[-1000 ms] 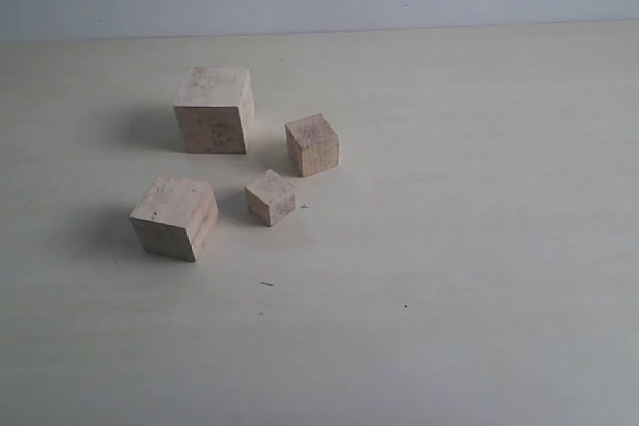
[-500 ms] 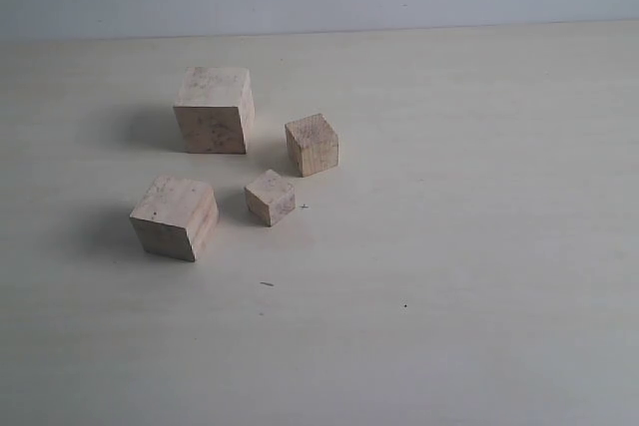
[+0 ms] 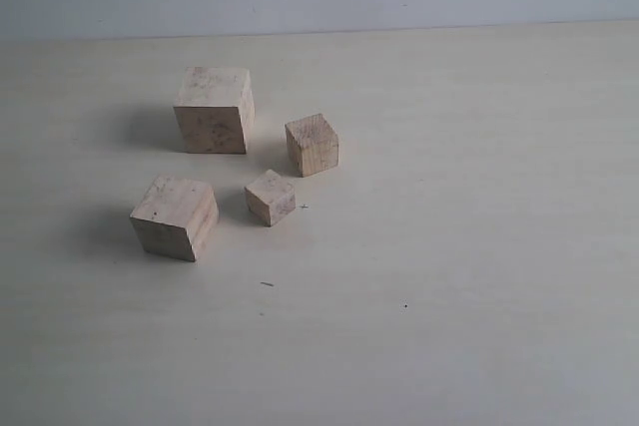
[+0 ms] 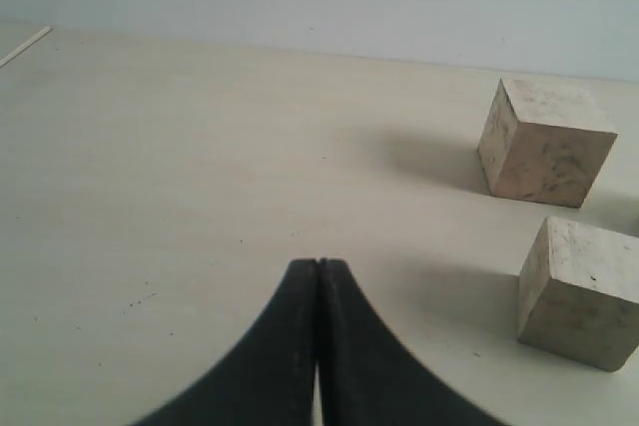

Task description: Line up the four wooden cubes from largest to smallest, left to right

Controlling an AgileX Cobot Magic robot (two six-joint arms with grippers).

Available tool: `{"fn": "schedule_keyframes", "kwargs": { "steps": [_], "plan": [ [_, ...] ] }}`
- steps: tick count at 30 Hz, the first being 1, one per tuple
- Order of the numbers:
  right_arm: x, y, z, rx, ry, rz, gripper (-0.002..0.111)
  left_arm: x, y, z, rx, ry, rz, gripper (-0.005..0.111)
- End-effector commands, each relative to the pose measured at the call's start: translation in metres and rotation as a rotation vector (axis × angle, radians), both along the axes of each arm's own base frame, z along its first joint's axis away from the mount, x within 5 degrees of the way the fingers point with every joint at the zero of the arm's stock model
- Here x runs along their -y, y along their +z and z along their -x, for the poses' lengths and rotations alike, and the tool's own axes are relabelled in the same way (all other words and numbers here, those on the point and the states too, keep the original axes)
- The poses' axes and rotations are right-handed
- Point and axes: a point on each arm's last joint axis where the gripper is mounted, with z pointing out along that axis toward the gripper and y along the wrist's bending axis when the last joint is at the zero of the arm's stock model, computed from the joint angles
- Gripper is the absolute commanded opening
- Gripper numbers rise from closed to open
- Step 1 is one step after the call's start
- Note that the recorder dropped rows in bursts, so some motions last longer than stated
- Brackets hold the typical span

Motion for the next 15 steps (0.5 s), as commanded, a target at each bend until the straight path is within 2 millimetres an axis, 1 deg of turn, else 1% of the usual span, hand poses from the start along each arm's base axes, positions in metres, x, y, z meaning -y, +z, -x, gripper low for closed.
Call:
{"fn": "schedule_keyframes", "kwargs": {
  "steps": [1,3,4,7,9,10,13,15],
  "plan": [
    [-0.025,-0.037,-0.009,-0.183,0.085,0.059,0.000,0.000,0.000,0.000,0.014,0.003,0.001,0.000],
    [-0.031,-0.048,-0.015,-0.223,0.082,0.058,0.000,0.000,0.000,0.000,0.014,0.003,0.001,0.000],
    [-0.033,-0.051,-0.018,-0.234,0.075,0.043,0.000,0.000,0.000,0.000,0.014,0.003,0.001,0.000],
    [-0.041,-0.055,-0.024,-0.272,0.039,-0.042,0.000,0.000,0.000,0.000,0.014,0.003,0.001,0.000],
    [-0.049,-0.055,-0.027,-0.295,0.032,-0.138,0.000,0.000,0.000,0.000,0.014,0.003,0.001,0.000],
    [-0.053,-0.054,-0.029,-0.270,0.068,-0.174,0.000,0.000,0.000,0.000,0.014,0.003,0.001,0.000],
    [-0.065,-0.045,-0.031,-0.127,0.245,-0.250,0.000,0.000,0.000,0.000,0.014,0.003,0.001,0.000],
    [-0.075,-0.039,-0.030,-0.098,0.316,-0.300,0.001,0.000,0.000,0.000,0.014,0.003,0.001,0.000]
  ]
}}
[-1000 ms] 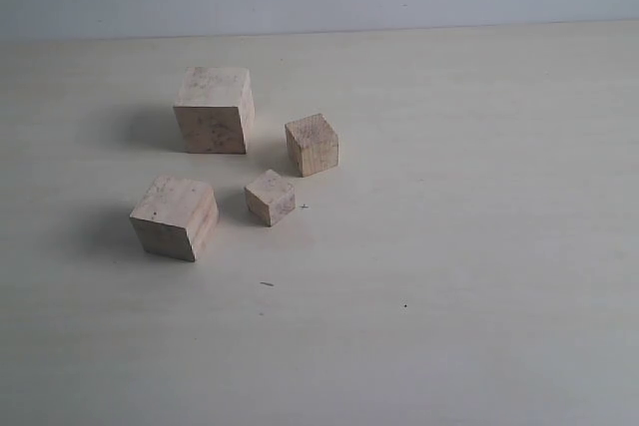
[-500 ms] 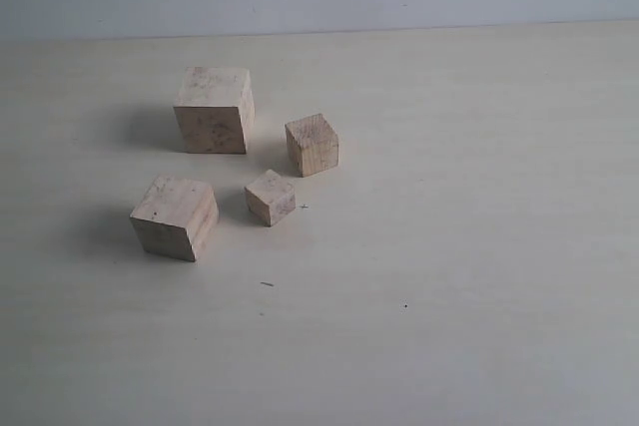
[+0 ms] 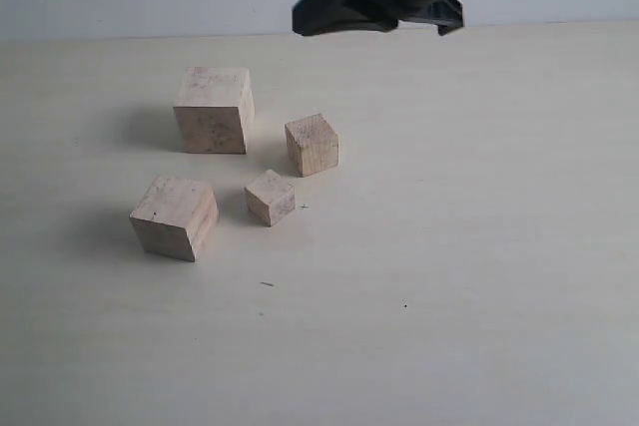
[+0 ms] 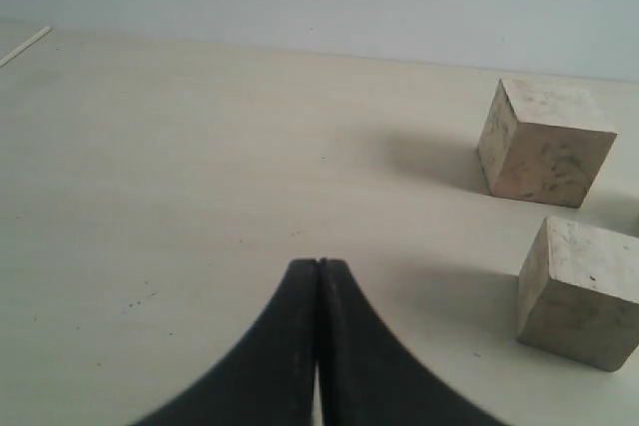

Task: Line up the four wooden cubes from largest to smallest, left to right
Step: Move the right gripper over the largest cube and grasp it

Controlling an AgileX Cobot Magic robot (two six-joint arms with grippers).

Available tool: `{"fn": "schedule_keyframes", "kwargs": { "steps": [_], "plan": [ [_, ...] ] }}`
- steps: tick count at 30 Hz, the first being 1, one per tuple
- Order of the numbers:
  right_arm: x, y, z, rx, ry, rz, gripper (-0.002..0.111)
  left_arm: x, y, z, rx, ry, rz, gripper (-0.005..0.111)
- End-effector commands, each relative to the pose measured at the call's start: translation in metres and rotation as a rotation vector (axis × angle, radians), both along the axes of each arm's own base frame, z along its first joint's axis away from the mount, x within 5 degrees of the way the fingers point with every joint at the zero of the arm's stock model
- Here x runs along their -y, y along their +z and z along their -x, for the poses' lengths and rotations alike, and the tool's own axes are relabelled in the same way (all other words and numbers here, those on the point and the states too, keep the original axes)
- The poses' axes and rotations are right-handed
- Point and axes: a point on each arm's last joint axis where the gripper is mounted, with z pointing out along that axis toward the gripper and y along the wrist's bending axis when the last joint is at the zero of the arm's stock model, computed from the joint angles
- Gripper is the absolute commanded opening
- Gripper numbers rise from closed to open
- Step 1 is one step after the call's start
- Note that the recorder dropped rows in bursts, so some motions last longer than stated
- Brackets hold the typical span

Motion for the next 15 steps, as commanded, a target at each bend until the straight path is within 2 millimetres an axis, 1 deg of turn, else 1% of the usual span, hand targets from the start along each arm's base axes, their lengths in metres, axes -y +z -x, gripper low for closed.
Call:
{"fn": "schedule_keyframes", "kwargs": {
  "steps": [1,4,5,9,11,13,15],
  "plan": [
    [-0.023,0.017,0.000,0.124,0.133,-0.140,0.002,0.000,0.000,0.000,0.014,0.003,0.001,0.000],
    [-0.046,0.017,0.004,0.154,0.145,-0.050,0.002,0.000,0.000,0.000,0.014,0.003,0.001,0.000],
    [-0.059,0.016,0.008,0.170,0.149,-0.002,0.002,0.000,0.000,0.000,0.014,0.003,0.001,0.000],
    [-0.095,0.008,0.012,0.176,0.073,0.181,0.004,0.000,0.000,0.000,0.014,0.003,0.001,0.000],
    [-0.111,0.005,0.012,0.174,0.010,0.258,0.009,0.000,0.000,0.000,0.014,0.003,0.001,0.000],
    [-0.122,0.002,0.008,0.174,-0.056,0.342,0.015,0.000,0.000,0.000,0.014,0.003,0.001,0.000],
    [-0.133,-0.004,0.001,0.188,-0.095,0.429,0.024,0.000,0.000,0.000,0.014,0.003,0.001,0.000]
  ]
}}
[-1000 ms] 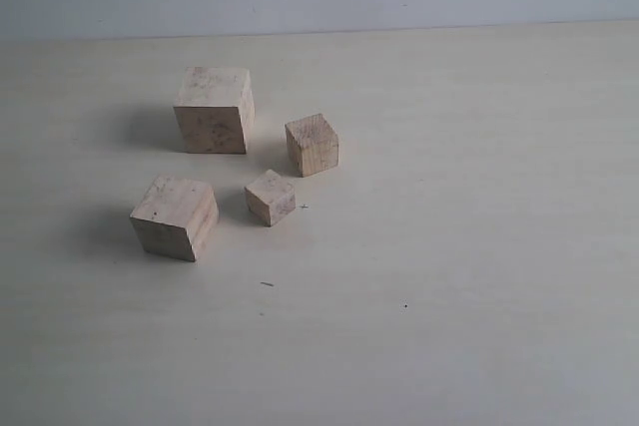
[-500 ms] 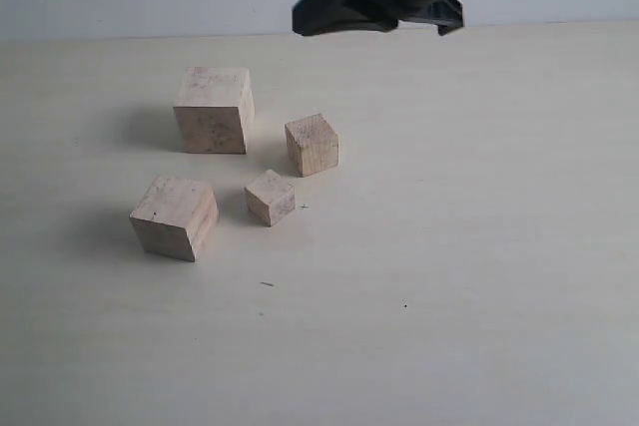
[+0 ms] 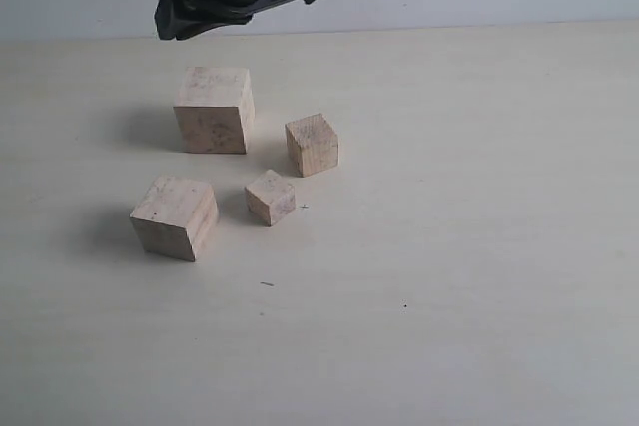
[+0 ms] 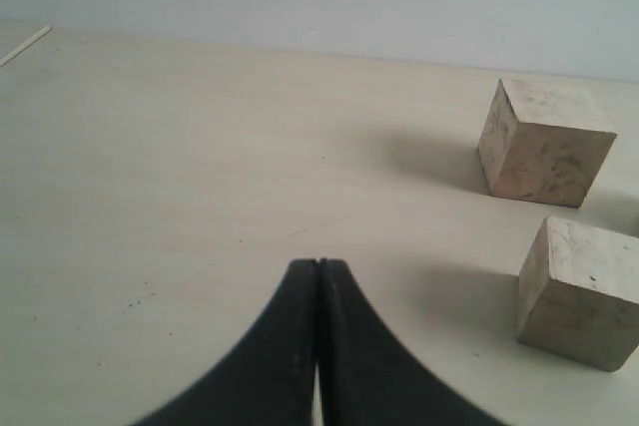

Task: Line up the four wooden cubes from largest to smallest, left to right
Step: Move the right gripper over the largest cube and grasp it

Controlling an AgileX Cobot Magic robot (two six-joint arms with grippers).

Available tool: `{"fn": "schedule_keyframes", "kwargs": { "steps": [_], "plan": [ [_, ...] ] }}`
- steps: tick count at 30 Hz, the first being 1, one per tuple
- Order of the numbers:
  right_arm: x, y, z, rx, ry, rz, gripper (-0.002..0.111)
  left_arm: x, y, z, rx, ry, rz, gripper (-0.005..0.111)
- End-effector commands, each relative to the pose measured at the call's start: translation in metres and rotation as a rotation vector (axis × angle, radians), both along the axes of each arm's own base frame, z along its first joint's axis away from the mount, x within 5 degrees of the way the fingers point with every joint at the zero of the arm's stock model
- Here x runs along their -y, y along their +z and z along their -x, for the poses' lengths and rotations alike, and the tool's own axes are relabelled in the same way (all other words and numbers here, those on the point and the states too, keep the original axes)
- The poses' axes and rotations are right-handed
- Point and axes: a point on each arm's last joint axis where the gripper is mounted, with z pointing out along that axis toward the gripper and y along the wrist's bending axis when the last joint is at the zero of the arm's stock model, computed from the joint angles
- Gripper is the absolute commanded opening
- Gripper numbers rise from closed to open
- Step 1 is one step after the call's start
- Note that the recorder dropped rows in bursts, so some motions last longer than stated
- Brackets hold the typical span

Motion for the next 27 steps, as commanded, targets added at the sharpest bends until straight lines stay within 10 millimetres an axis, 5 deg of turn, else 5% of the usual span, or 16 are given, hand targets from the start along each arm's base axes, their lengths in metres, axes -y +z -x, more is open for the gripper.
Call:
{"fn": "schedule_keyframes", "kwargs": {
  "steps": [1,13,19,27],
  "plan": [
    [-0.022,-0.008,-0.015,0.056,-0.125,0.166,0.029,0.000,0.000,0.000,0.014,0.003,0.001,0.000],
    [-0.071,-0.071,-0.054,0.048,-0.129,0.237,0.099,0.000,0.000,0.000,0.014,-0.003,0.001,0.000],
    [-0.063,-0.094,-0.080,0.077,-0.207,0.288,0.105,0.001,0.000,0.000,0.014,-0.013,0.001,0.000],
    [-0.054,-0.103,-0.106,-0.026,-0.341,0.141,0.105,0.002,0.000,0.000,0.014,-0.031,0.001,0.000]
  ]
}}
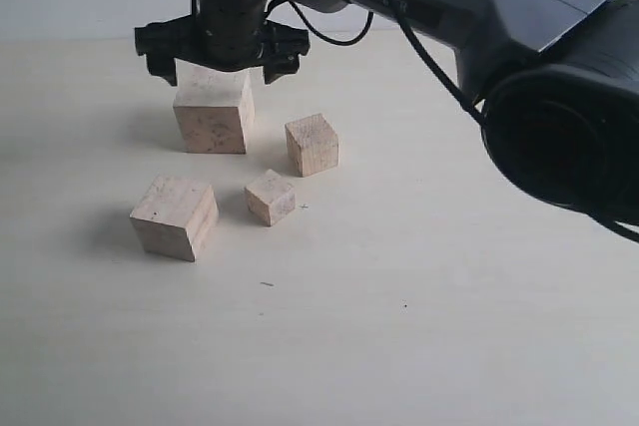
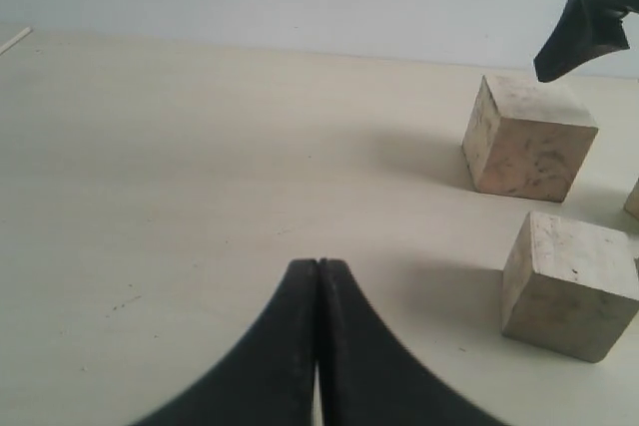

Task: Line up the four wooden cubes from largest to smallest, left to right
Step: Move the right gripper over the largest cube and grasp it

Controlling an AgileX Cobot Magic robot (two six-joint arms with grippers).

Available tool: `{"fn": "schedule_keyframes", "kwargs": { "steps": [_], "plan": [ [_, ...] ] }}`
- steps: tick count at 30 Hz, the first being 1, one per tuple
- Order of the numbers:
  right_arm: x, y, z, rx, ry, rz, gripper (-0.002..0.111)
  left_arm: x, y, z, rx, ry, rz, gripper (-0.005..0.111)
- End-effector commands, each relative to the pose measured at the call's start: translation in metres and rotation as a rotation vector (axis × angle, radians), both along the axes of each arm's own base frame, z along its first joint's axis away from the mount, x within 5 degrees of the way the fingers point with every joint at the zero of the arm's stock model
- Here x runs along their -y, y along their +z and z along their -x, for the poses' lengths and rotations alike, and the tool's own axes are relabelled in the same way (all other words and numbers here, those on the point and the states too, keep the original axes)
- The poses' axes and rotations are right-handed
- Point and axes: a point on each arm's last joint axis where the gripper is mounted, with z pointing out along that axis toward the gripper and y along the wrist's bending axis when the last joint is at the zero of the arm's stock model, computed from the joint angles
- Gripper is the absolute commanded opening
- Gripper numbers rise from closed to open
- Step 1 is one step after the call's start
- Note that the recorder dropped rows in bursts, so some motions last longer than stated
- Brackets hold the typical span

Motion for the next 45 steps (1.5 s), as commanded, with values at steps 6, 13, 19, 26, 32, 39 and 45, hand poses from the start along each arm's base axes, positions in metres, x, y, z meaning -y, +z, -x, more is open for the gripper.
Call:
{"fn": "schedule_keyframes", "kwargs": {
  "steps": [6,13,19,26,32,39,45],
  "plan": [
    [-0.009,0.007,-0.010,0.044,-0.014,-0.179,0.105,0.001,0.000,0.000,0.014,-0.027,0.001,0.000],
    [-0.008,-0.008,-0.021,0.056,-0.061,-0.201,0.105,0.002,0.000,0.000,0.014,-0.036,0.001,0.000],
    [-0.011,-0.022,-0.025,0.065,-0.057,-0.215,0.105,0.002,0.000,0.000,0.014,-0.041,0.001,0.000],
    [-0.013,-0.040,-0.027,0.046,-0.064,-0.199,0.105,0.004,0.000,0.000,0.014,-0.066,0.001,0.000],
    [-0.014,-0.050,-0.028,0.042,-0.068,-0.197,0.105,0.004,0.000,0.000,0.014,-0.066,0.001,0.000],
    [-0.013,-0.039,-0.027,0.081,-0.017,-0.183,0.105,0.005,0.000,0.000,0.014,-0.094,0.002,0.000],
    [-0.005,-0.010,-0.030,0.199,0.021,-0.115,0.105,0.005,0.000,0.001,0.013,-0.098,0.002,0.000]
  ]
}}
